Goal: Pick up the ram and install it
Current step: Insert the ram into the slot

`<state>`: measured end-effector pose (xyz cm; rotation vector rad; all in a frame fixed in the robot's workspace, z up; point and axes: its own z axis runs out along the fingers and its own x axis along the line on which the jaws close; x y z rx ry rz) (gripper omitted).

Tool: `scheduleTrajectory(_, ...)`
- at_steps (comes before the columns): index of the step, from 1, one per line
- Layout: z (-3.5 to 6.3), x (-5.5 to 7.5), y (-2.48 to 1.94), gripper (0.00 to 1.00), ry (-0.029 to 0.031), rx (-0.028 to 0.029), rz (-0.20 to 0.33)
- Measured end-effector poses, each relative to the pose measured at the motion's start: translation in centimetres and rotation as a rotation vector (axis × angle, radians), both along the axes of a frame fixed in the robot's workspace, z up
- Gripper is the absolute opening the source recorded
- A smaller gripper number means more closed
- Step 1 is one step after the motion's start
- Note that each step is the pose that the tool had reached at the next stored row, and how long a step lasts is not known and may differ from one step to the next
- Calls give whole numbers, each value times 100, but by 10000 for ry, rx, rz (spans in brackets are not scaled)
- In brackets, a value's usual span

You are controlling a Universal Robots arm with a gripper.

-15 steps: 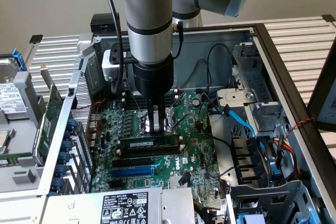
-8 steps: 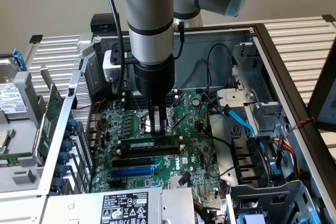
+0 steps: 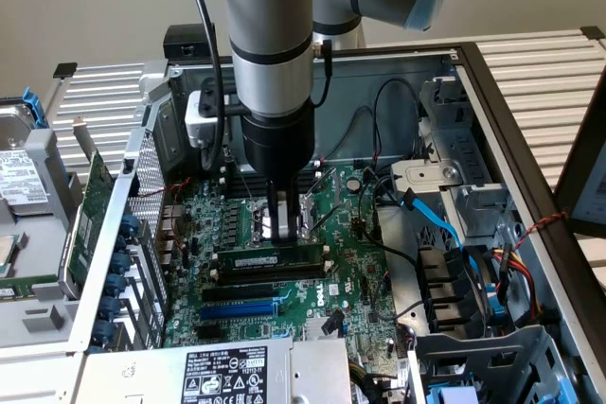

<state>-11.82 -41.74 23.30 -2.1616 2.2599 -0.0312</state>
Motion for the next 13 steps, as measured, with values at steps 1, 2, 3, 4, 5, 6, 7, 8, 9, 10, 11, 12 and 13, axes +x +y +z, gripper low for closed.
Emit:
scheduleTrajectory(1, -1, -4, -1, 12, 2, -3, -3)
scheduleTrajectory(2, -4, -4, 0, 12, 1, -2, -3)
scheduleTrajectory(3, -5, -4, 0, 12, 1, -2, -4)
scheduleTrajectory(4, -6, -4, 0, 12, 1, -1, -4)
scheduleTrajectory(5, -9, -5, 0, 12, 0, 0, -4)
scheduleTrajectory(6, -11, -6, 0, 12, 1, -1, -4)
scheduleTrajectory(7, -13, -7, 0, 12, 1, -2, -4)
scheduleTrajectory(8, -15, -7, 0, 12, 1, -2, -3)
scheduleTrajectory(9, -16, -8, 0, 12, 1, -2, -3)
scheduleTrajectory(10, -18, -8, 0, 12, 1, -2, -3)
scheduleTrajectory(11, -20, -8, 0, 12, 1, -2, -4)
scheduleTrajectory(12, -22, -9, 0, 12, 1, -1, -3)
scheduleTrajectory(13, -23, -9, 0, 12, 1, -1, -4)
